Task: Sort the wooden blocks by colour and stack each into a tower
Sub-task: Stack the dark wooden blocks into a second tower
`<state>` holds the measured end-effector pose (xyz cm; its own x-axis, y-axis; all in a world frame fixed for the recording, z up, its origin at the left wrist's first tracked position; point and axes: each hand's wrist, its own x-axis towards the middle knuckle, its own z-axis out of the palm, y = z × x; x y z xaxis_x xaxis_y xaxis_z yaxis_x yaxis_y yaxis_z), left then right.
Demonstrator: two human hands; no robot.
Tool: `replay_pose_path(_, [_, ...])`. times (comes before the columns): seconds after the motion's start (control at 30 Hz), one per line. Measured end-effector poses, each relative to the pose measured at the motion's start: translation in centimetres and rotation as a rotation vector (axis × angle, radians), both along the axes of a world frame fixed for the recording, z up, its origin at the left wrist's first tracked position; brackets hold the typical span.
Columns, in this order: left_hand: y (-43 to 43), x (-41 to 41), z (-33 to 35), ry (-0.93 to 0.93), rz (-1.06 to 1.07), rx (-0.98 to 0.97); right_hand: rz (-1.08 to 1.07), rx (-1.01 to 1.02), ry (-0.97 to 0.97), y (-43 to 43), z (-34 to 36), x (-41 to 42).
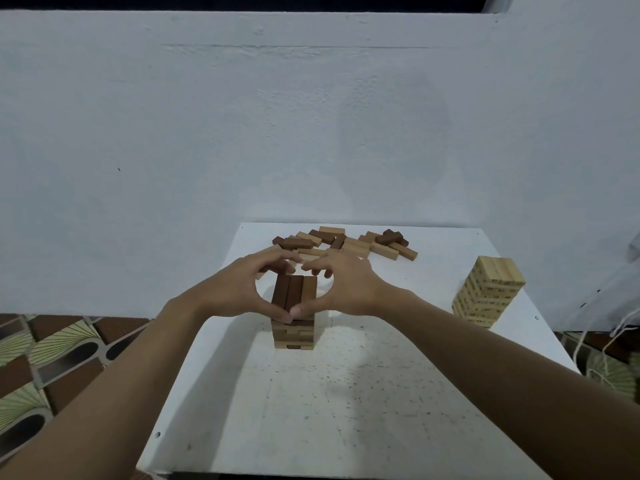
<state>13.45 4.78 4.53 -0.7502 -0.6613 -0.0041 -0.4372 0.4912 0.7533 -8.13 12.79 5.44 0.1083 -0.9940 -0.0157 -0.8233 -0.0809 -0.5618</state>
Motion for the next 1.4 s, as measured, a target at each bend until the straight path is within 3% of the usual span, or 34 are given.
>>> replay_pose_path(0.13, [0.0, 0.6, 0.5, -0.016, 0.023, 0.003, -0.038, 0.005, -0.11, 0.4, -0.2, -0.9])
replay_pose_path(1.0, [-0.1, 1.0, -1.4, -0.013, 0.07, 0.024, -0.012, 0.033, -0.053, -0.4, -2.7, -0.6])
replay_pose_path(1.13, [0.3, 1.1, -0.9, -0.023, 0.052, 0.026, -0.025, 0.014, -0.165, 0.5, -2.1, -0.8])
replay_pose_path(1.3, [1.0, 1.5, 0.1, 0.156, 0.192, 0.073, -0.166, -0.074, -0.304, 1.5, -3.3, -2.9])
replay_pose_path(1.4, [0.4, 1.9, -0.8, 0.275, 0.328, 0.01, -0.22, -0.107, -0.211, 1.1, -5.1, -4.7])
